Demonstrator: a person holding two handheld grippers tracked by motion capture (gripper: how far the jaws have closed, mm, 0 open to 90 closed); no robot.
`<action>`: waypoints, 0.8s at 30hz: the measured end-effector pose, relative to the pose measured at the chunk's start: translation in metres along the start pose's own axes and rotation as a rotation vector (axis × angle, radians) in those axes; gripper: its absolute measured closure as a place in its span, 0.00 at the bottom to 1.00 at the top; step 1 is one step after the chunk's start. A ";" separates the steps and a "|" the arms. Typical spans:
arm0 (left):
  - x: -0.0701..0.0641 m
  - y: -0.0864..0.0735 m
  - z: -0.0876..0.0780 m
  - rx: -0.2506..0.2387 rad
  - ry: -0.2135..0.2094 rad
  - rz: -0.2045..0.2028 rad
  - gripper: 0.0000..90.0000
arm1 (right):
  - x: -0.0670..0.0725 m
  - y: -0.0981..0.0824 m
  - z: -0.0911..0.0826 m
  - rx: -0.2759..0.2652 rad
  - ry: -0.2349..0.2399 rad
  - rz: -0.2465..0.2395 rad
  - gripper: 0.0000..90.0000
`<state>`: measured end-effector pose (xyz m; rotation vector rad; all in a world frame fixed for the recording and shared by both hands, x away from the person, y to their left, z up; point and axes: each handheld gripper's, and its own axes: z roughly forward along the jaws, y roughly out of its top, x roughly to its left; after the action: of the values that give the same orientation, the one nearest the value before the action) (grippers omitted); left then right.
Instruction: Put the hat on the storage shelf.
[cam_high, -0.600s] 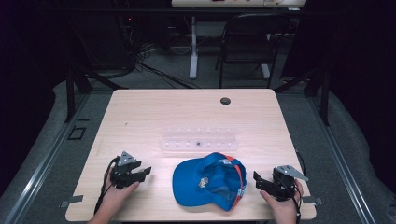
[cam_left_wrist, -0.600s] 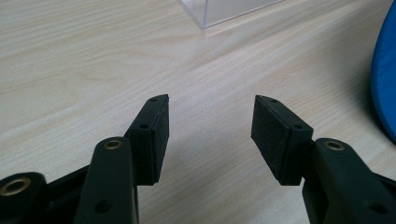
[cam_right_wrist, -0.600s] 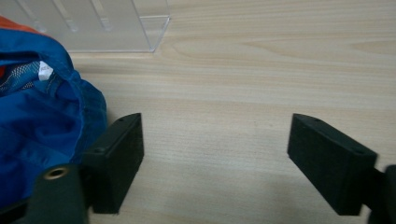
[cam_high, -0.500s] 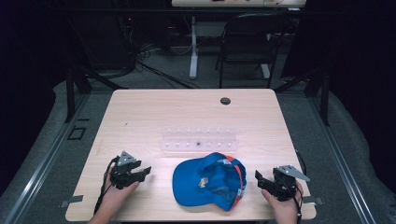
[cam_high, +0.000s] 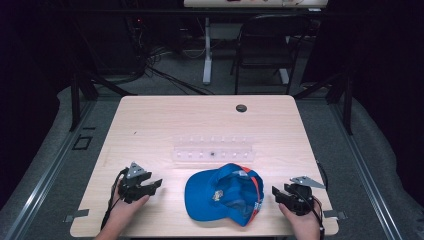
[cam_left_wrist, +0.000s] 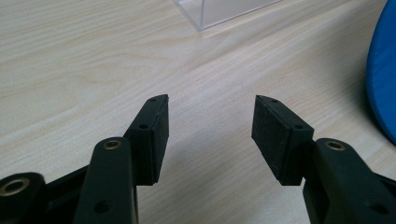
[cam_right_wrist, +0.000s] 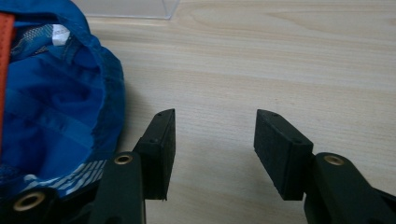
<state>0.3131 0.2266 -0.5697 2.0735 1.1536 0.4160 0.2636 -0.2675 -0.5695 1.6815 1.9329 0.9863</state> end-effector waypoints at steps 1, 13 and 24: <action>0.000 0.000 0.000 0.001 0.000 0.000 0.52 | 0.001 0.001 -0.001 0.004 0.009 0.007 0.57; -0.001 0.000 0.001 0.012 0.001 0.010 0.52 | 0.002 0.019 -0.008 0.093 0.146 0.028 0.66; -0.001 0.000 0.001 0.015 0.005 0.018 0.52 | 0.004 0.045 -0.016 0.138 0.204 0.028 0.67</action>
<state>0.3131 0.2259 -0.5700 2.0985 1.1444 0.4225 0.2825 -0.2660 -0.5253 1.7451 2.1575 1.0952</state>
